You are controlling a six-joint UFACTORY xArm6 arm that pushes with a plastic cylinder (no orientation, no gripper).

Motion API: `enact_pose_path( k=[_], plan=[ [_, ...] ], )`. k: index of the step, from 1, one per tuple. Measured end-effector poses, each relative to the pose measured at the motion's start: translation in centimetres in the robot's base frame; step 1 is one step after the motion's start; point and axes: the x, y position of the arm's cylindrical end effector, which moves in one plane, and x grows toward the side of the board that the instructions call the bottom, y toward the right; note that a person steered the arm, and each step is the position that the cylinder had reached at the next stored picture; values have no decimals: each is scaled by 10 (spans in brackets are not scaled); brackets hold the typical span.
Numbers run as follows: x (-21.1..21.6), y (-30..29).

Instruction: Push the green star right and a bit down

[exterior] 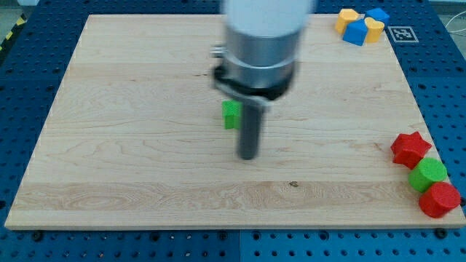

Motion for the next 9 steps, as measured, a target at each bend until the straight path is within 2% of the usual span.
enact_pose_path(
  k=[1, 2, 5, 6, 7, 9],
  plan=[
    [-37, -63],
    [-62, -55],
    [-64, 39],
    [-92, 42],
    [-105, 76],
    [-74, 129]
  ],
)
